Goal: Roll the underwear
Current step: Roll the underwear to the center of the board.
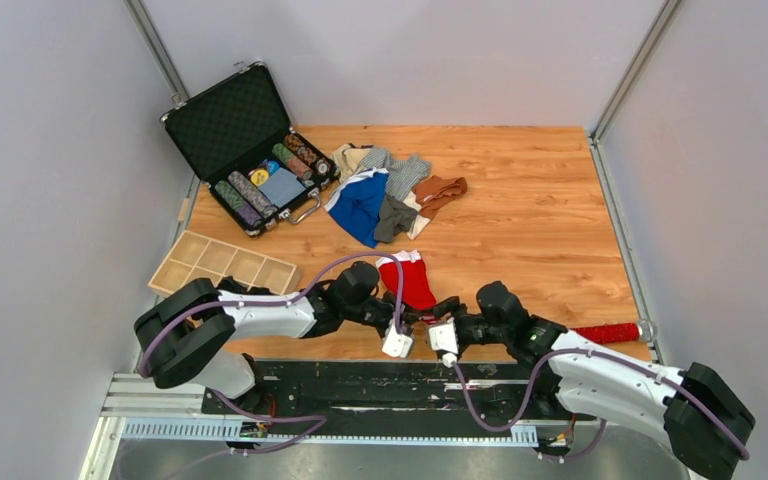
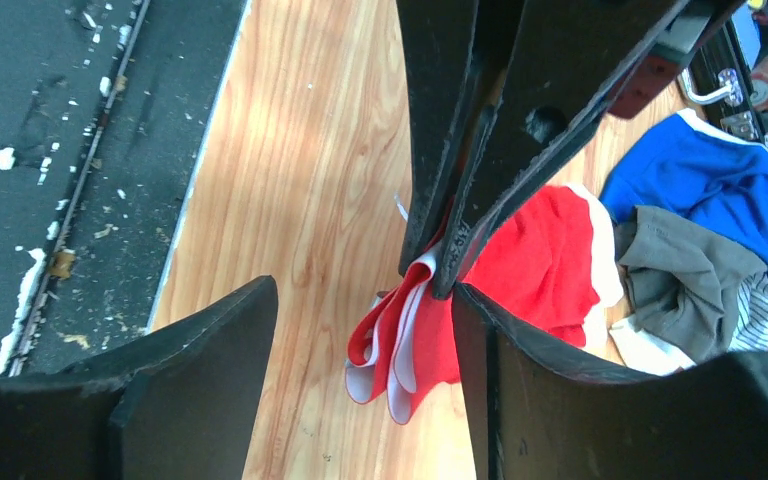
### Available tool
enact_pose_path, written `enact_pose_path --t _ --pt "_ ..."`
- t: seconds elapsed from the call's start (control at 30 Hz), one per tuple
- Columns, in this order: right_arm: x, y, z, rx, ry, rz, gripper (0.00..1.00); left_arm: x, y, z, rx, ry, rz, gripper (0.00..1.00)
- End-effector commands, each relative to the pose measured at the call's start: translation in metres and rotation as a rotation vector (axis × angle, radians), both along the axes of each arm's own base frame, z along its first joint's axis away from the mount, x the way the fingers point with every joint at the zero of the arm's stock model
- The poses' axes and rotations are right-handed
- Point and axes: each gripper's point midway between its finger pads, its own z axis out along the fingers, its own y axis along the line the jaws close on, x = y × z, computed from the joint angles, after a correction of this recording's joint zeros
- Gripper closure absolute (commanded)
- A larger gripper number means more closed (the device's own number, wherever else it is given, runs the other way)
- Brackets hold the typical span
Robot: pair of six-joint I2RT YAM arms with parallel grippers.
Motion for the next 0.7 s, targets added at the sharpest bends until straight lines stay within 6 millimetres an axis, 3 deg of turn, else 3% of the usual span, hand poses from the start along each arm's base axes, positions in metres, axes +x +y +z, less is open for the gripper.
enact_pose_path --t 0.0,0.4,0.67 --pt "0.012 0.004 0.001 0.01 -0.001 -0.072 0.36 0.001 -0.004 0.024 -0.09 0.056 0.051 1.0" --pt "0.032 0.016 0.003 0.011 -0.021 -0.141 0.57 0.004 0.001 0.025 -0.108 0.105 0.099 1.0" --pt "0.036 0.023 0.004 0.036 -0.009 -0.161 0.57 0.005 0.003 0.029 -0.127 0.127 0.117 1.0"
